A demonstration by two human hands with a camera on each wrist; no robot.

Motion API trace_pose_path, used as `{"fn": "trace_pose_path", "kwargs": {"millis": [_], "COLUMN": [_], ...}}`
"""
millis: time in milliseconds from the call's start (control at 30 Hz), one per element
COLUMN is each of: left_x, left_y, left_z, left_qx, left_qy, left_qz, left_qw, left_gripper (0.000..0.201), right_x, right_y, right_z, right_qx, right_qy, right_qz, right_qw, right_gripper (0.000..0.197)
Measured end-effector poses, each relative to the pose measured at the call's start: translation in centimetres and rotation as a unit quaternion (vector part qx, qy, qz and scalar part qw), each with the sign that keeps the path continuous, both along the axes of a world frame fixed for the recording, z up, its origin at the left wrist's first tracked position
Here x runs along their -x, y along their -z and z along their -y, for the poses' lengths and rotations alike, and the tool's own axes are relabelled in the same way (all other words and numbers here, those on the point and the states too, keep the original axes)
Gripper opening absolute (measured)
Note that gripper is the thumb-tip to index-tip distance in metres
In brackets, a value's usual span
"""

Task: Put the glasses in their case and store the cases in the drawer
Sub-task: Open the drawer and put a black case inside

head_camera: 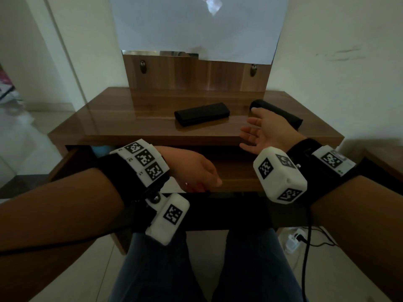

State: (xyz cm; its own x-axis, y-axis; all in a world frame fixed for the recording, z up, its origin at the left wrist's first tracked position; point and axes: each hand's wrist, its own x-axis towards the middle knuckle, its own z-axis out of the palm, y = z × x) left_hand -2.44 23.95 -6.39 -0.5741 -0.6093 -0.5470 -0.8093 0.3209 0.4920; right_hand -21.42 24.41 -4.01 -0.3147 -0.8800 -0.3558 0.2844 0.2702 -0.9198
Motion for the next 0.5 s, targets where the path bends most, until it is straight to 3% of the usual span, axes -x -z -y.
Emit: {"fn": "trace_pose_path", "kwargs": {"millis": [200,300,400,500], "left_x": [-0.1,-0.7,-1.3,-1.9], "left_y": [-2.1,-2.7,-2.6,-1.7], "left_z": [3.0,5.0,7.6,10.2], "left_qx": [0.024,0.121,0.183,0.198], "left_qy": [-0.059,-0.131,-0.193,-0.25], "left_qz": [-0.073,-0.148,-0.17,-0.149], "left_qw": [0.995,0.973,0.949,0.936], "left_gripper": [0.034,0.039,0.053,0.073], "right_x": [0.2,0.2,0.1,-0.2], "right_y": [-0.6,-0.9,-1.1,-0.9], "right_z": [2.1,3.5,5.3,7.4], "right_qx": [-0.001,0.0,0.01,0.007], "right_qy": [-0.013,-0.027,-0.039,-0.059], "right_qz": [-0.015,-0.031,-0.048,-0.074], "right_qw": [1.0,0.999,0.998,0.996], "right_gripper": [0.04,0.042,0.038,0.056]}}
